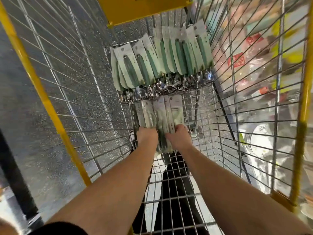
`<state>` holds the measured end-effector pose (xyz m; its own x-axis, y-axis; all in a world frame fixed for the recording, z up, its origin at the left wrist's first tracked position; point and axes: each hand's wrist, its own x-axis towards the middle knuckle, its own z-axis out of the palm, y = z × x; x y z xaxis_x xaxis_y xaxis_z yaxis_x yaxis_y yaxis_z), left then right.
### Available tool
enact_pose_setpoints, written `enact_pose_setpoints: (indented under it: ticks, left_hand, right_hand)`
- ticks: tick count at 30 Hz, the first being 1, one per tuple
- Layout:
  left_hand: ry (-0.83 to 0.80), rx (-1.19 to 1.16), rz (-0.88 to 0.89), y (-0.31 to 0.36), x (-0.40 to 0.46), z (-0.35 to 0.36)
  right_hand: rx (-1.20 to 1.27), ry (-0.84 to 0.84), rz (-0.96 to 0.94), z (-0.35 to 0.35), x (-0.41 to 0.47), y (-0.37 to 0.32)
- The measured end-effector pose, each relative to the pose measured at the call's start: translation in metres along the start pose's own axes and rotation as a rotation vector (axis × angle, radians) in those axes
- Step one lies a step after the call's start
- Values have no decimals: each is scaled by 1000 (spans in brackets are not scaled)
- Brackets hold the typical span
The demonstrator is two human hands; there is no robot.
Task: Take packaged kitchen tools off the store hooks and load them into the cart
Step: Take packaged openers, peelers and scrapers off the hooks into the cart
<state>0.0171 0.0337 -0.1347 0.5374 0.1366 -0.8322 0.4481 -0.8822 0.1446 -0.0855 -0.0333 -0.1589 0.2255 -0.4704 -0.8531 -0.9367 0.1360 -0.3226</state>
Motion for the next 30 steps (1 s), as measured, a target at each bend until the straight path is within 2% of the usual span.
enact_pose_setpoints:
  ticks: [6,10,15,17,22,24,25,27,30]
  left_hand:
    - [46,75,81,-4,1,10]
    - [29,19,80,-5,-4,6]
    - [5,-171,85,-2,-30,-8]
    - [-68,-244,73,-1,-45,-14]
    - [-487,-535,-57,17,-116,-46]
    - [-609,-544,-51,25,-151,-65]
    - [-627,-530,-27,27,-167,-74]
    - [-608,-519,130,29,-196,-88]
    - [-608,-533,272,27,-229,-96]
  right_hand:
    - [-82,-32,-61,4,1,-6]
    - [99,-58,-22,5,-6,-3]
    - [335,-154,6,-20,-41,-6]
    - [396,-168,5,-38,-59,-11]
    - [361,-138,-123,-95,-118,-24]
    - [367,-152,-181,-118,-142,-26]
    - [346,-150,-215,-130,-155,-28]
    - [325,-127,-261,-149,-179,-30]
    - [519,-142,-247,-173,-215,-29]
